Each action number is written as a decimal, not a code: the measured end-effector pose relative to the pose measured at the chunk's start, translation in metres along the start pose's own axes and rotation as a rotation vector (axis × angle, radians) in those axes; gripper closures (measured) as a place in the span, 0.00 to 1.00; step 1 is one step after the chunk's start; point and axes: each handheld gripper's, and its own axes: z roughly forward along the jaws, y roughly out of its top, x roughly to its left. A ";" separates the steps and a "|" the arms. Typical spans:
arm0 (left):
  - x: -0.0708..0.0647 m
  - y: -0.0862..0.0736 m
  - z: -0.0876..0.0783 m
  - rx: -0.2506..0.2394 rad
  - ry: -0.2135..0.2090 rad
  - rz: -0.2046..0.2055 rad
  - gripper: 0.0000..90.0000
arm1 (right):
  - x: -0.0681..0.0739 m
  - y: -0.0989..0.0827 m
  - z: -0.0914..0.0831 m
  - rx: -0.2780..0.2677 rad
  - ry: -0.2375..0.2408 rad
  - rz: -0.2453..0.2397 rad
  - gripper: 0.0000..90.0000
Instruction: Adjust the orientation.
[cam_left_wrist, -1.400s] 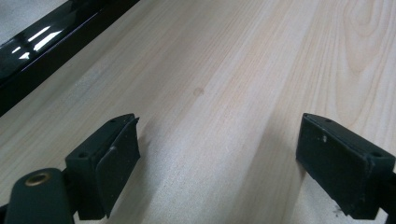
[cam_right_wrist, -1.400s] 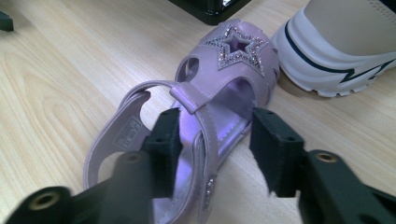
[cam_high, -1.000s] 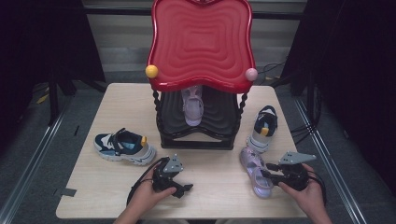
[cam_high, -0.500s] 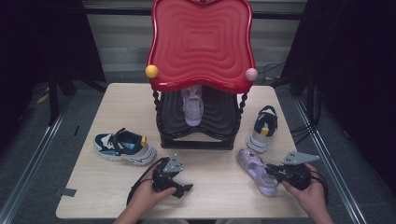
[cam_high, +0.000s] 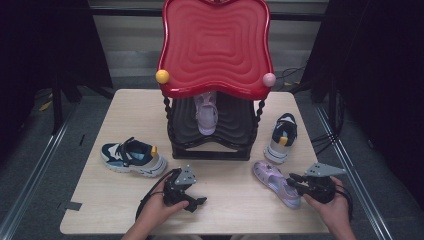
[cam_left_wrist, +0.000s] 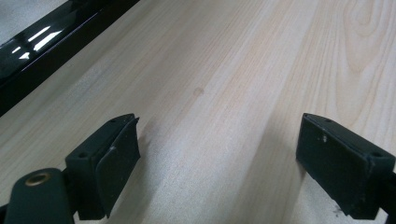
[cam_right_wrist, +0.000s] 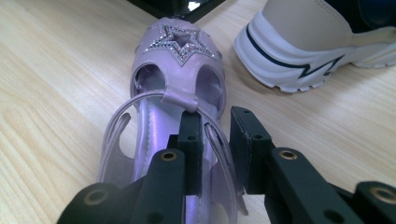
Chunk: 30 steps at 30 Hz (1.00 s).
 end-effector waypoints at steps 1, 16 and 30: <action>0.000 0.000 0.000 0.000 0.000 0.000 0.14 | 0.000 -0.001 0.000 -0.002 0.005 0.004 0.80; 0.000 0.000 0.000 0.000 0.000 0.000 0.14 | -0.001 -0.004 0.008 -0.006 -0.003 0.007 0.85; 0.000 0.000 0.000 0.000 0.000 0.000 0.14 | 0.003 0.001 0.010 -0.028 0.027 -0.091 0.93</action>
